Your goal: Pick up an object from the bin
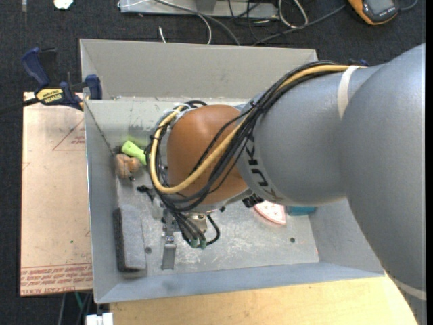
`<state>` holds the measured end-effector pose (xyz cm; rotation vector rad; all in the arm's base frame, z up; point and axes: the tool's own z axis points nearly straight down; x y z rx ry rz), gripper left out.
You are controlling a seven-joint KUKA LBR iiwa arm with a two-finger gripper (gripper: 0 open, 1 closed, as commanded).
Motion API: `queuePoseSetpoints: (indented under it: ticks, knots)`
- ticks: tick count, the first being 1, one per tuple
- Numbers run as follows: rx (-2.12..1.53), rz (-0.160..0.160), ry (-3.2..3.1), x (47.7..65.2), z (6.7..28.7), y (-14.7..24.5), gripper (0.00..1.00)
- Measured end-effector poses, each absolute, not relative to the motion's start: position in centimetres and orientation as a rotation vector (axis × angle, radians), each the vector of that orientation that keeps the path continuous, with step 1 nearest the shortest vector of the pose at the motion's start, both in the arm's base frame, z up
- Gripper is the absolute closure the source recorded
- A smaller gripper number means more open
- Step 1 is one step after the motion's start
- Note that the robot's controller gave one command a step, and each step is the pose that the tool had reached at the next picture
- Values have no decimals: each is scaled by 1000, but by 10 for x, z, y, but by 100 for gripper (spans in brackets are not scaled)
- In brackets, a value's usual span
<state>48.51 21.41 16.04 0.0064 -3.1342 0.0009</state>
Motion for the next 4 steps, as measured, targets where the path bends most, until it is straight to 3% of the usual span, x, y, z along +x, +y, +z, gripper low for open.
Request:
queuePoseSetpoints:
  ticks: [1, 2, 3, 4]
  knots:
    - [0, -1, -3141, 487, 164, 213, 100]
    - [0, -1, -3140, 487, 164, 213, 100]
    - [66, 0, -3141, 520, 153, 142, 0]
    - [71, -3, -3141, 520, 153, 144, 0]
